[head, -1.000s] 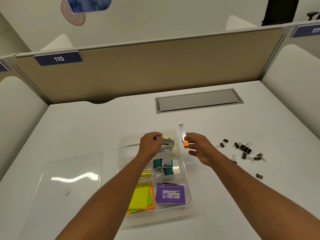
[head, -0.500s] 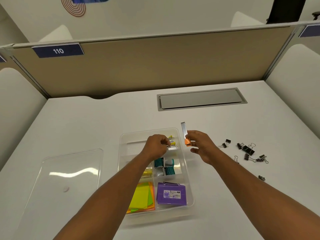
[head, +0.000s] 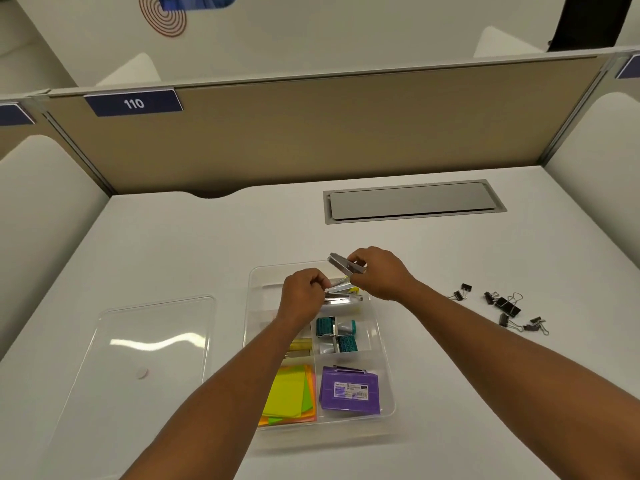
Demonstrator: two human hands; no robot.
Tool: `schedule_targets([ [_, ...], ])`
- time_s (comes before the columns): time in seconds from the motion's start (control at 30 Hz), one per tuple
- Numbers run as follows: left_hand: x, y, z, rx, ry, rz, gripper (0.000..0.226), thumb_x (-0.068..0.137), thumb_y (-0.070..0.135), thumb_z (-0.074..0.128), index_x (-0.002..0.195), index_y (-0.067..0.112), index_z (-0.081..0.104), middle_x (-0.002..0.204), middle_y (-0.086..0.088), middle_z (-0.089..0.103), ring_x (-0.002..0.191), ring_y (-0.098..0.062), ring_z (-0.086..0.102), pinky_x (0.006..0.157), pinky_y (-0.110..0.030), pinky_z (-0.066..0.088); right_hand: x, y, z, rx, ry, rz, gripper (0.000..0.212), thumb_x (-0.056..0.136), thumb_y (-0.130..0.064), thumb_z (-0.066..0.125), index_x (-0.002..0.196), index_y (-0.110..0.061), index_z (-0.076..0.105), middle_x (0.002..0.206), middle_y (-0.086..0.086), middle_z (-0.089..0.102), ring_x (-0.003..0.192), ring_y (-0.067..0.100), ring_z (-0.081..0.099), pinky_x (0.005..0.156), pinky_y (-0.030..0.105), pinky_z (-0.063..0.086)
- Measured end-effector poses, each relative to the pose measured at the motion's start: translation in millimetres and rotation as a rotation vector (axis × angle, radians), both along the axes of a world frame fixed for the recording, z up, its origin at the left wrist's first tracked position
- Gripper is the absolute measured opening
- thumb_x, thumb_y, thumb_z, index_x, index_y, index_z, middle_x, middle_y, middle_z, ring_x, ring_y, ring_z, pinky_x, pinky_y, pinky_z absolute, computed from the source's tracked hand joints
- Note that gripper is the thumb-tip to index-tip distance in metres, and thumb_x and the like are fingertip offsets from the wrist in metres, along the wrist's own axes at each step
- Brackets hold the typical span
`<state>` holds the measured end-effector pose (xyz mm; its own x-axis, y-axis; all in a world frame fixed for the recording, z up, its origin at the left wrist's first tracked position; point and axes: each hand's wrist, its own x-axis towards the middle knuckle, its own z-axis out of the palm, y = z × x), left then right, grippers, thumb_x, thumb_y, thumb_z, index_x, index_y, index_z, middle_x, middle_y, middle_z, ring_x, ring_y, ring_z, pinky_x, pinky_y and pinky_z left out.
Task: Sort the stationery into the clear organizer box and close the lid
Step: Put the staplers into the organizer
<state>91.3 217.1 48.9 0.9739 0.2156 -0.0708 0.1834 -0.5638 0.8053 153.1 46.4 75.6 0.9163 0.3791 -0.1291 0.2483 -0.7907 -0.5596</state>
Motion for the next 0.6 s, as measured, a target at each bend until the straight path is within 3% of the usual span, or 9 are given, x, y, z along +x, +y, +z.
schedule_targets([
  [0.27, -2.4, 6.6, -4.2, -0.026, -0.009, 0.062, 0.035, 0.086, -0.007, 0.048, 0.075, 0.019, 0.069, 0.077, 0.005, 0.067, 0.077, -0.009, 0.061, 0.067, -0.014, 0.046, 7.0, 28.0, -15.8, -0.456, -0.175, 0.165, 0.032, 0.085, -0.036, 0.062, 0.114, -0.022, 0.062, 0.108, 0.003, 0.059, 0.093, 0.023, 0.055, 0.082, 0.040, 0.044],
  [0.43, -4.9, 11.1, -6.8, -0.039, -0.014, 0.072, 0.035, 0.085, -0.008, 0.047, 0.074, 0.017, 0.069, 0.079, 0.003, 0.068, 0.078, -0.012, 0.062, 0.066, -0.016, 0.047, 3.0, 35.3, -27.4, -0.527, -0.238, 0.194, 0.034, 0.085, -0.034, 0.062, 0.117, -0.022, 0.060, 0.109, 0.003, 0.057, 0.098, 0.024, 0.054, 0.081, 0.040, 0.040],
  [0.6, -7.4, 12.5, -8.3, -0.038, -0.019, 0.074, 0.032, 0.087, -0.006, 0.047, 0.077, 0.014, 0.071, 0.081, 0.000, 0.070, 0.078, -0.013, 0.062, 0.068, -0.016, 0.046, -2.4, 28.8, -38.8, -0.520, -0.270, 0.222, 0.040, 0.088, -0.030, 0.061, 0.127, -0.022, 0.055, 0.122, 0.006, 0.055, 0.111, 0.025, 0.050, 0.090, 0.046, 0.040],
])
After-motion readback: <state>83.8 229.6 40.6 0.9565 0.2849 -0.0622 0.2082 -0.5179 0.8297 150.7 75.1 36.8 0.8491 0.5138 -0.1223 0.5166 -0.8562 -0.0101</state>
